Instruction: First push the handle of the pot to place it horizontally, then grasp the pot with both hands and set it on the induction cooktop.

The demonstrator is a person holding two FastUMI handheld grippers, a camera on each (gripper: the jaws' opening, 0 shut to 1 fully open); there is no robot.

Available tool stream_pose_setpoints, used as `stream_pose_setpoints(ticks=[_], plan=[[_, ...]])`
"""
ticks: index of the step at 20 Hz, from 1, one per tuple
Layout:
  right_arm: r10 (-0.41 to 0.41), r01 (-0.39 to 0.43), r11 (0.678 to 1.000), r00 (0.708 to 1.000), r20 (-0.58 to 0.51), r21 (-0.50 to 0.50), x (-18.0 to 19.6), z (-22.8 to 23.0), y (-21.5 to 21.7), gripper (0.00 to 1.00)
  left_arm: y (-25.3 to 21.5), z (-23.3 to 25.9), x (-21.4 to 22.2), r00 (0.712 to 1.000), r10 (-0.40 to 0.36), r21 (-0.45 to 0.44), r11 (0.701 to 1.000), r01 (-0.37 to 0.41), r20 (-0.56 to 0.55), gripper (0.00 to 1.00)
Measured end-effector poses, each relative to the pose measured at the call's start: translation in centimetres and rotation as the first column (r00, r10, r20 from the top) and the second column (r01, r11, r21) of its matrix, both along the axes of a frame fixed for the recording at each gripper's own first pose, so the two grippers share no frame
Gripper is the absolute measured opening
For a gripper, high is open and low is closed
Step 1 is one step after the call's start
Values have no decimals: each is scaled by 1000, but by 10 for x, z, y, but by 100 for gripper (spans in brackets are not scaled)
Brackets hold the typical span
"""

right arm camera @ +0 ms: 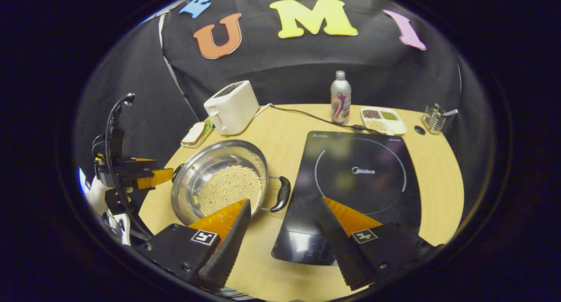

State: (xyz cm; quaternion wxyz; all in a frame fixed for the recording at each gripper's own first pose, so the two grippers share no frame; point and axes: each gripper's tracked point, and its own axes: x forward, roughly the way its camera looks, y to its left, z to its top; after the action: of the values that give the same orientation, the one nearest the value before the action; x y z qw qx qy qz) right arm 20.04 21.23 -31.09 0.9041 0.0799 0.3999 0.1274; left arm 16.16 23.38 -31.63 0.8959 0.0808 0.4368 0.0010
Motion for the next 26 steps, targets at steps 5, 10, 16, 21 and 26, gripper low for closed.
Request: stream_pose_setpoints(ticks=[5, 10, 16, 21, 26], plan=[[9, -12, 1000, 993, -117, -23, 30, -41, 23, 95, 3, -32, 17, 994, -6, -15, 1000, 4, -105, 97], [10, -22, 998, 983, -185, -64, 45, -59, 36, 87, 5, -55, 21, 979, 8, -46, 999, -17, -203, 97], [-36, 17, 997, 969, -243, -78, 47, -63, 35, 75, -2, -69, 25, 961, -13, -72, 997, -7, -275, 80], [-42, 20, 996, 962, -271, -84, 50, -64, 33, 65, -3, -67, 23, 953, 1, -75, 997, -25, -304, 79], [-39, 23, 998, 965, -261, -62, 52, -64, 35, 62, -4, -68, 21, 945, 7, -95, 995, -40, -326, 64]])
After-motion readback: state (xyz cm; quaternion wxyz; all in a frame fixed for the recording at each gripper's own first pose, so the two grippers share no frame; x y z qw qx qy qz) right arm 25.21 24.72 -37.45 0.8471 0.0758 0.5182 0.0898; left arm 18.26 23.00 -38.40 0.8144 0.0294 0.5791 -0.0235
